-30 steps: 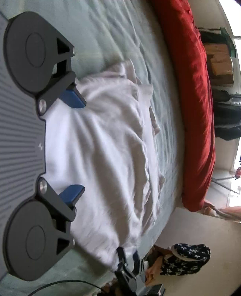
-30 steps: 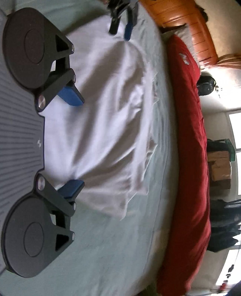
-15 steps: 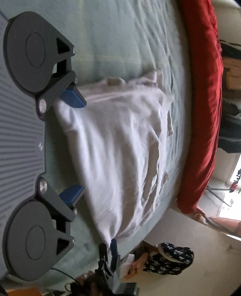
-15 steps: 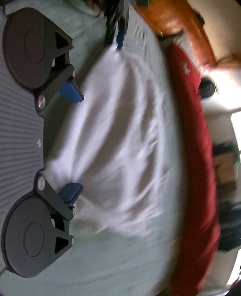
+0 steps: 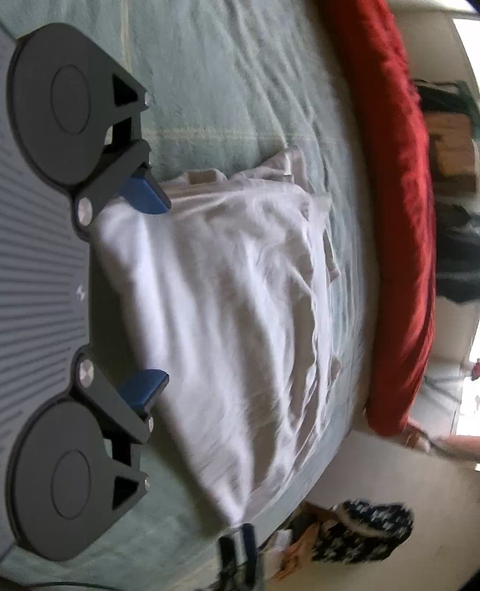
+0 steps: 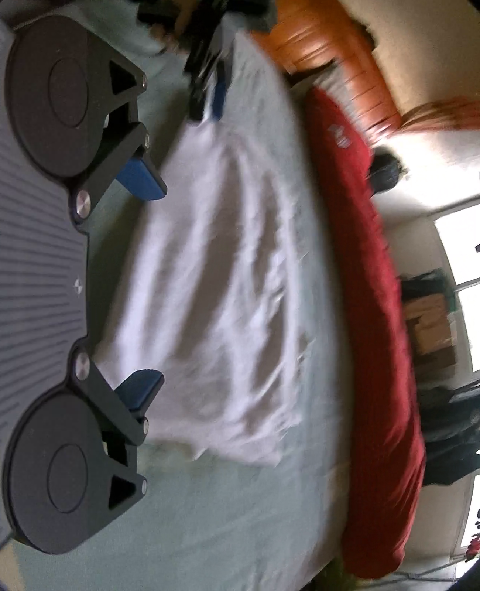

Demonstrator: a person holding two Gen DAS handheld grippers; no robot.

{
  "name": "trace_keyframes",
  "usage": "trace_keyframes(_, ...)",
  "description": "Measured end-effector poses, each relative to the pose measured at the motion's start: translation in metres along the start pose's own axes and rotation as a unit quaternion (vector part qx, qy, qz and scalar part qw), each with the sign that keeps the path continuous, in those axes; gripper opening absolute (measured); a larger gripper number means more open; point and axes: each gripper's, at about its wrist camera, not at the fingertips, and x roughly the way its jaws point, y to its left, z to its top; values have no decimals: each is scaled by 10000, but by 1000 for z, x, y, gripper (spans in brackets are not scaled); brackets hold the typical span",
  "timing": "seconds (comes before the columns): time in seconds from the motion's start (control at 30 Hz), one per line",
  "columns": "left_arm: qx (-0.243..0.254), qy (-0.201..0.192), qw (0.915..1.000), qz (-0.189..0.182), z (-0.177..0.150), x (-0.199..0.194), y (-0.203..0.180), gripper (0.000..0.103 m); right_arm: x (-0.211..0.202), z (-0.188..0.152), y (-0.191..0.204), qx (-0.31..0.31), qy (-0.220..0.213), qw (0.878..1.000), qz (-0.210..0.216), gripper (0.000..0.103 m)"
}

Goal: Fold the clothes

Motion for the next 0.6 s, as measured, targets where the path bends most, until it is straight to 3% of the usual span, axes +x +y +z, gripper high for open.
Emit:
trace_keyframes(0.13, 937, -135, 9937, 598, -11, -31, -18, 91, -35, -11, -19, -96, -21, 9978, -663, 100)
trace_keyframes(0.27, 1923, -361, 9718, 1318, -15, -45, -44, 91, -64, -14, -17, -694, -210, 9863, -1482, 100)
trace_keyframes(0.37, 2769, -586, 9426, 1772, -21, -46, -70, 91, -72, -15, 4, -1534, -321, 9659, -2059, 100)
trace_keyframes(0.47, 3654, -748, 9025, 2152, -32, -37, -97, 91, -61, -22, 36, -2528, -270, 9395, -2298, 100)
trace_keyframes(0.5, 3898, -776, 8898, 2244, -35, -33, -104, 91, -56, -24, 47, -2860, -237, 9288, -2347, 100)
trace_keyframes(0.6, 4387, -764, 8628, 2394, -42, -17, -119, 91, -29, -36, 78, -3830, -93, 8899, -2477, 99)
